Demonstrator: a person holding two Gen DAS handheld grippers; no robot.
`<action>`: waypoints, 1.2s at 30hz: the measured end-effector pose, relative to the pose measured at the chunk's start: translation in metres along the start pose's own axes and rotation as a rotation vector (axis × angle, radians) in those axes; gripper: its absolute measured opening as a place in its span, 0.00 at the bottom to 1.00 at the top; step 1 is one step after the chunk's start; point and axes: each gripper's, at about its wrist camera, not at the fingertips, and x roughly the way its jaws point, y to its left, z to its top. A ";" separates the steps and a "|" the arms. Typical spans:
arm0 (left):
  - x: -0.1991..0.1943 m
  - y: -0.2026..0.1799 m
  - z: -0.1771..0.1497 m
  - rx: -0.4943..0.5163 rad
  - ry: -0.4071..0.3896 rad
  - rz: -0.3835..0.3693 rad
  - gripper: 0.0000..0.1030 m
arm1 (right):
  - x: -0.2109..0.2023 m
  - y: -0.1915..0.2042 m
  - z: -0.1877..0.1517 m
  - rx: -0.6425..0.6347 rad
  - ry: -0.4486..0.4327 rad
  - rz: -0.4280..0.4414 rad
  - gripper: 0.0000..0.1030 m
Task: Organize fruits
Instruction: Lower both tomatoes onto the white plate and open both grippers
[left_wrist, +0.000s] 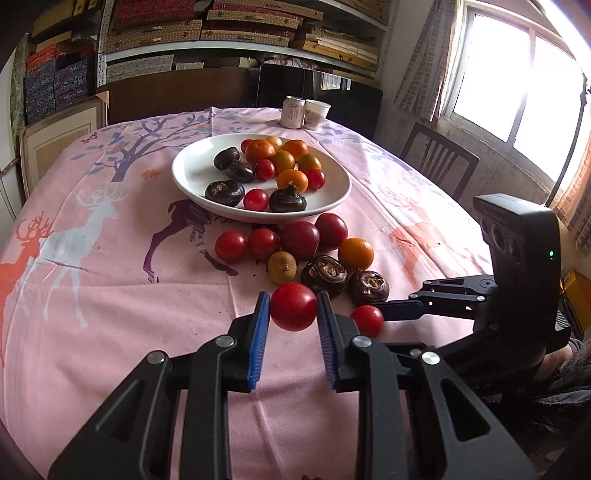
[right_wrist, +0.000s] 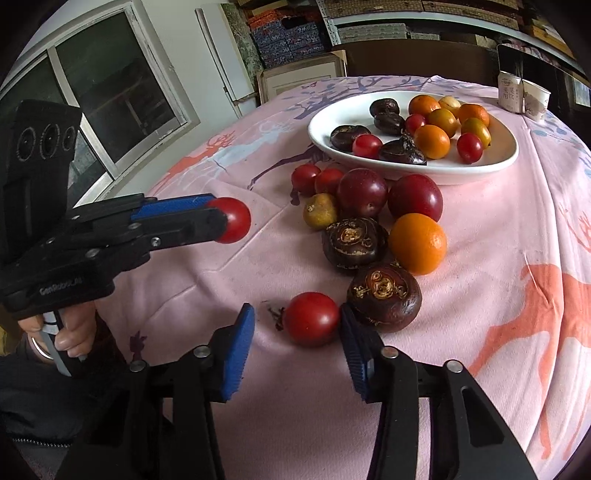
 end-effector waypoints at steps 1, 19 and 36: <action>0.000 0.000 0.000 -0.001 0.001 0.003 0.24 | 0.000 -0.002 0.000 0.012 -0.005 0.001 0.34; 0.065 0.038 0.116 -0.026 -0.050 0.040 0.25 | -0.027 -0.111 0.121 0.185 -0.188 -0.075 0.31; 0.059 0.042 0.093 0.001 -0.010 0.080 0.54 | -0.039 -0.088 0.081 0.104 -0.169 -0.102 0.48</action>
